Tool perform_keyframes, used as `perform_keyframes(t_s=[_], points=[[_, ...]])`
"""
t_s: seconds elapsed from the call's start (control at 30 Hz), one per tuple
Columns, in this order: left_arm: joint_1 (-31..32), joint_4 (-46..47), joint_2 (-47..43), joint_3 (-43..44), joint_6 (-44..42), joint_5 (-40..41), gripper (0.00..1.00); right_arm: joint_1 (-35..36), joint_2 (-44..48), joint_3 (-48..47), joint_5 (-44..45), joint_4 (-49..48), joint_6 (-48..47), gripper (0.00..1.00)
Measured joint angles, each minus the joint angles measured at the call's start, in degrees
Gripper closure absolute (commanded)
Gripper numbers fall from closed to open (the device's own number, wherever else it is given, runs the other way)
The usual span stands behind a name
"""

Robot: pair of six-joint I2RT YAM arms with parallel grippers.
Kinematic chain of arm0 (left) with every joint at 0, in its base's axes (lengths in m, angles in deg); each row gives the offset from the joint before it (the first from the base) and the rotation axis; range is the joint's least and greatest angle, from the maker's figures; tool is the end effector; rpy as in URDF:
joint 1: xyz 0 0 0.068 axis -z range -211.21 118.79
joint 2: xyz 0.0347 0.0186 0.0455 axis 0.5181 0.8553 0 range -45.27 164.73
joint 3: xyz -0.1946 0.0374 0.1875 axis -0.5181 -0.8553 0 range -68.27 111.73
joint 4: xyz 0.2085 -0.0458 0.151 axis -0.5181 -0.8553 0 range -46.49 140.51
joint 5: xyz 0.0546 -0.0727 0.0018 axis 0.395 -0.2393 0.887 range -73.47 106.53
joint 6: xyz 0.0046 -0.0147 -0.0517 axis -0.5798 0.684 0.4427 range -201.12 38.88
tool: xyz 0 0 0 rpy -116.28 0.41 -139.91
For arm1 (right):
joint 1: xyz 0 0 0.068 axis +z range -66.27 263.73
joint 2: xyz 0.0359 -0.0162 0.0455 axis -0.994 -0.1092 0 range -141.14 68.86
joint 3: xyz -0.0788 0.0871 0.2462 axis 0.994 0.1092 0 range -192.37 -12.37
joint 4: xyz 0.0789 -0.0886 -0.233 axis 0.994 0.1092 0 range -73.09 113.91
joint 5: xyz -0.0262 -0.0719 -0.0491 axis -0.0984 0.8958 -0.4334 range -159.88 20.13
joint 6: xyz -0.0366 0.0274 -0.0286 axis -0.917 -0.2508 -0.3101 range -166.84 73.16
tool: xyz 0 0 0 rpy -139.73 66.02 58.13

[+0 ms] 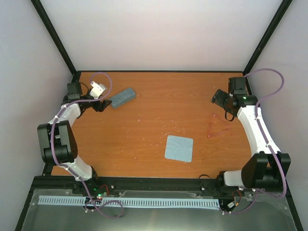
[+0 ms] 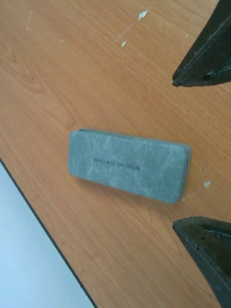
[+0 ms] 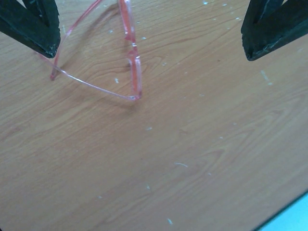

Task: Organize the sunglasses
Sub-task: Pick up the sunglasses case from the center of the board.

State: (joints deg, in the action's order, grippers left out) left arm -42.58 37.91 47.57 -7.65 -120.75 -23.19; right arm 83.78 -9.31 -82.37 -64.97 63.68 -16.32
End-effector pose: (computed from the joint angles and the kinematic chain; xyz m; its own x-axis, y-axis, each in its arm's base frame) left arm 0.3420 0.0456 0.2259 -0.3453 0.4309 -0.8337 0.6662 0.7382 0.1056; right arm 0.2799 -0.0028 0.3069 -0.6806 0.5054 -0.5304 0.4572 0.8587 0.2315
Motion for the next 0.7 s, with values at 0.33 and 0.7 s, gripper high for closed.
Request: perform_keyframes(t_s=[0.33, 0.7], points=[[1.6, -9.6, 0.5, 2.4, -10.6, 0.8, 0.17, -3.0, 5.8, 4.4, -15.0, -7.4, 1.0, 0.06], [4.8, -22.1, 16.0, 19.0, -16.7, 6.2, 0.17, -3.0, 0.3, 3.3, -19.4, -7.8, 0.3, 0.08]])
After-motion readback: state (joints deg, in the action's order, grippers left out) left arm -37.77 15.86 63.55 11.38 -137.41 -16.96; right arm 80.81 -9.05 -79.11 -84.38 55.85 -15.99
